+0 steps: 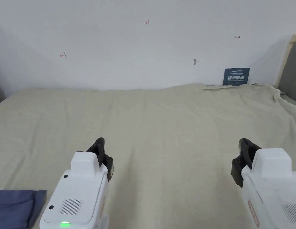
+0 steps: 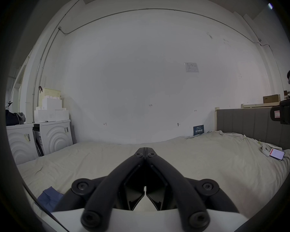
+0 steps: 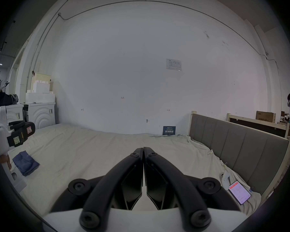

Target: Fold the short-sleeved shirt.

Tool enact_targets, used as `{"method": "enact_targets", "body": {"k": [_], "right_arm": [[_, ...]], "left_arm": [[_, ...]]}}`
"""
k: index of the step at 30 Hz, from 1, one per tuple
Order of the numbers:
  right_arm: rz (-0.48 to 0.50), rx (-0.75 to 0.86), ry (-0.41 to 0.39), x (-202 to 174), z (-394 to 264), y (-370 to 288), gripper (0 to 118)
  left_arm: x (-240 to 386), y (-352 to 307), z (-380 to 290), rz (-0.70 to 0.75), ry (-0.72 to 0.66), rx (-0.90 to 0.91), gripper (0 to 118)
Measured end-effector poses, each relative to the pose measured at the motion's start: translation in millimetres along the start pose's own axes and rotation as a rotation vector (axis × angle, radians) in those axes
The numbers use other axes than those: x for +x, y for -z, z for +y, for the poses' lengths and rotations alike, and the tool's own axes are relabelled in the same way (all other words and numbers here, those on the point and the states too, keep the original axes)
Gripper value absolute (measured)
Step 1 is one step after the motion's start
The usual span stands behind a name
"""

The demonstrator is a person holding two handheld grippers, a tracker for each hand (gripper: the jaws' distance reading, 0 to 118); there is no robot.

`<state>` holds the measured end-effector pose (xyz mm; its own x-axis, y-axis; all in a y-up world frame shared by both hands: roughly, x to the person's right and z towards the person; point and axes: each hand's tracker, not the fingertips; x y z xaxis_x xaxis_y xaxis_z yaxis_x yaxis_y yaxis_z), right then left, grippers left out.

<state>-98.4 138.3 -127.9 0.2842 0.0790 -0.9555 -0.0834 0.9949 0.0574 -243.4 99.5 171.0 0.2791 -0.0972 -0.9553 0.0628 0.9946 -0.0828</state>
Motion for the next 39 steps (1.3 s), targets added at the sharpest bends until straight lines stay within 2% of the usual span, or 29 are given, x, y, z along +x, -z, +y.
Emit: {"method": "enact_targets", "body": {"k": [17, 20, 22, 23, 24, 25, 27, 29, 30, 31, 33, 39], "right_arm": [[0.002, 0.002, 0.001, -0.4, 0.5, -0.3, 1], [0.009, -0.003, 0.006, 0.1, 0.4, -0.2, 3], [0.009, -0.007, 0.010, 0.5, 0.2, -0.2, 18], [0.006, -0.008, 0.011, 0.8, 0.1, -0.2, 35], [0.005, -0.009, 0.014, 1.1, 0.0, 0.2, 61], [0.005, -0.012, 0.014, 1.5, 0.1, 0.7, 77], [0.008, -0.013, 0.020, 2.0, -0.2, 1.3, 102], [0.004, -0.006, 0.017, 1.6, -0.4, 0.9, 108], [0.003, -0.003, 0.015, 1.5, -0.3, 0.6, 109], [0.002, -0.003, 0.015, 1.6, -0.3, 0.3, 109], [0.003, -0.003, 0.017, 2.2, -0.1, -0.2, 109], [-0.003, -0.002, 0.025, 3.9, -0.8, -0.9, 111]], "left_arm": [[0.1, 0.2, 0.5, 0.002, 0.012, -0.003, 0], [-0.8, 1.3, -0.9, -0.004, 0.008, -0.009, 2], [-1.2, 0.8, -1.1, -0.003, 0.006, -0.009, 19], [-1.5, 0.0, -0.9, -0.004, 0.007, -0.009, 32], [-2.0, -0.1, -1.1, -0.005, 0.004, -0.010, 52], [-2.7, 0.0, -1.2, -0.006, -0.001, -0.012, 61], [-3.7, -0.5, -2.3, -0.009, -0.014, -0.007, 68], [-4.2, -0.3, -2.7, -0.004, -0.017, -0.007, 88], [-5.0, 0.7, -2.9, -0.004, -0.018, -0.014, 108], [-5.5, 1.7, -3.0, 0.001, -0.021, -0.020, 108], [-7.2, 2.1, -3.9, 0.008, -0.029, -0.011, 118], [-6.7, -2.8, -4.8, -0.005, -0.010, 0.002, 118]]}}
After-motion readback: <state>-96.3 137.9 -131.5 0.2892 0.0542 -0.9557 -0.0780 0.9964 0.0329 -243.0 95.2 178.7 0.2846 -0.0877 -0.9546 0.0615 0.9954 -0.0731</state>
